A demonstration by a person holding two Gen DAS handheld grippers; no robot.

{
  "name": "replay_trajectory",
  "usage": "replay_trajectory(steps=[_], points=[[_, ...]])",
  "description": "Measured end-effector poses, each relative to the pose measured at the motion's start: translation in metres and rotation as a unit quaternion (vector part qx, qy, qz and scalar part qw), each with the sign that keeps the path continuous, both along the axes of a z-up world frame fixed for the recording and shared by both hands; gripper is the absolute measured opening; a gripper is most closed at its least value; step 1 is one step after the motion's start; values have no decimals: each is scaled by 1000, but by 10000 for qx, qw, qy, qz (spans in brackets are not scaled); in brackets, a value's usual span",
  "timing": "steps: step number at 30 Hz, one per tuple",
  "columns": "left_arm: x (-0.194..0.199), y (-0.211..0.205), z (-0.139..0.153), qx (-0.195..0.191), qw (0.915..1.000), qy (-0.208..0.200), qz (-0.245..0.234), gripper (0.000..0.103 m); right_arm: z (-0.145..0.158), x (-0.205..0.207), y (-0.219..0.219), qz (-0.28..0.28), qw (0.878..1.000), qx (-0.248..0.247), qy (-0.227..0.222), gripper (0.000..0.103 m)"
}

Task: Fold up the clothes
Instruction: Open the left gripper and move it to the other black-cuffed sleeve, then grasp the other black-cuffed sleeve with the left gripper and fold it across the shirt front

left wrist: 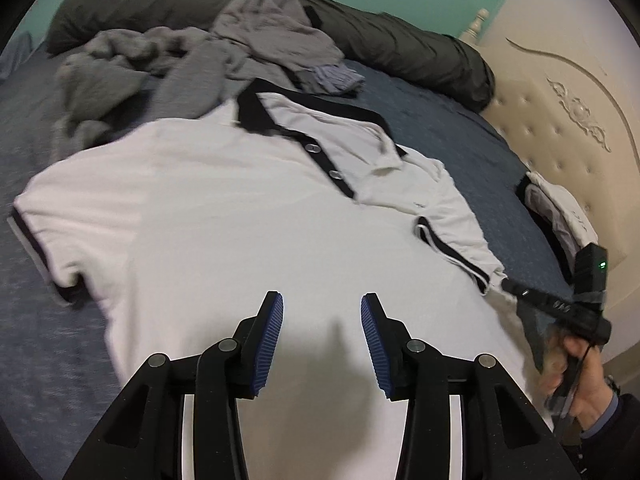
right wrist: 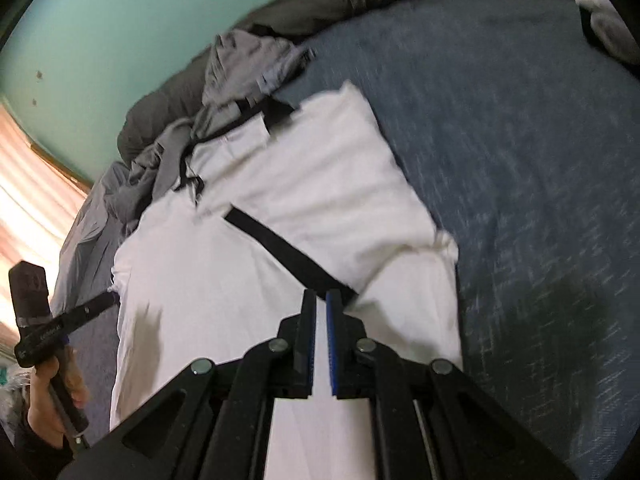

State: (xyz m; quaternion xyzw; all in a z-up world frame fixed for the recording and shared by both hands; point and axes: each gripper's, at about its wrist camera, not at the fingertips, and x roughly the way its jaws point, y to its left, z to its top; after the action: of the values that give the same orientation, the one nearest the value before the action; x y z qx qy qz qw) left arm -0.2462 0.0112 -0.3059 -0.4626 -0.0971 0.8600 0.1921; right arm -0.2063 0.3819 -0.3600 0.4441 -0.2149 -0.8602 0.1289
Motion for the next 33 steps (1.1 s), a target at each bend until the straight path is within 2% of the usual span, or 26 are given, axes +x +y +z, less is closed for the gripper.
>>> replay_trajectory(steps=[4, 7, 10, 12, 15, 20, 22, 26, 33], points=[[3, -36, 4, 67, 9995, 10, 319, 46, 7, -10, -11, 17, 9994, 230, 243, 5], [1, -64, 5, 12, 9982, -16, 594, 49, -8, -21, -22, 79, 9974, 715, -90, 5], [-4, -97, 4, 30, 9954, -98, 951, 52, -20, -19, -22, -30, 9964, 714, -454, 5], [-7, -119, 3, 43, 9928, -152, 1186, 55, -15, -12, -25, -62, 9969, 724, -290, 5], [-12, -146, 1, 87, 9882, -228, 1509, 56, -1, -2, -21, -263, 9986, 445, 104, 5], [-22, -185, -10, 179, 9783, -442, 2018, 56, 4, 3, -16, -502, 9980, 8, 374, 6], [-30, -195, -17, 244, 9744, -547, 2166, 56, 3, 2, -18, -453, 9982, -52, 388, 7], [-47, -211, -29, 185, 9689, -606, 2393, 56, -2, 1, -15, -422, 9982, -248, 336, 22], [-73, -237, -45, 83, 9579, -634, 2799, 56, 3, -2, -12, -385, 9968, -490, 501, 23]])
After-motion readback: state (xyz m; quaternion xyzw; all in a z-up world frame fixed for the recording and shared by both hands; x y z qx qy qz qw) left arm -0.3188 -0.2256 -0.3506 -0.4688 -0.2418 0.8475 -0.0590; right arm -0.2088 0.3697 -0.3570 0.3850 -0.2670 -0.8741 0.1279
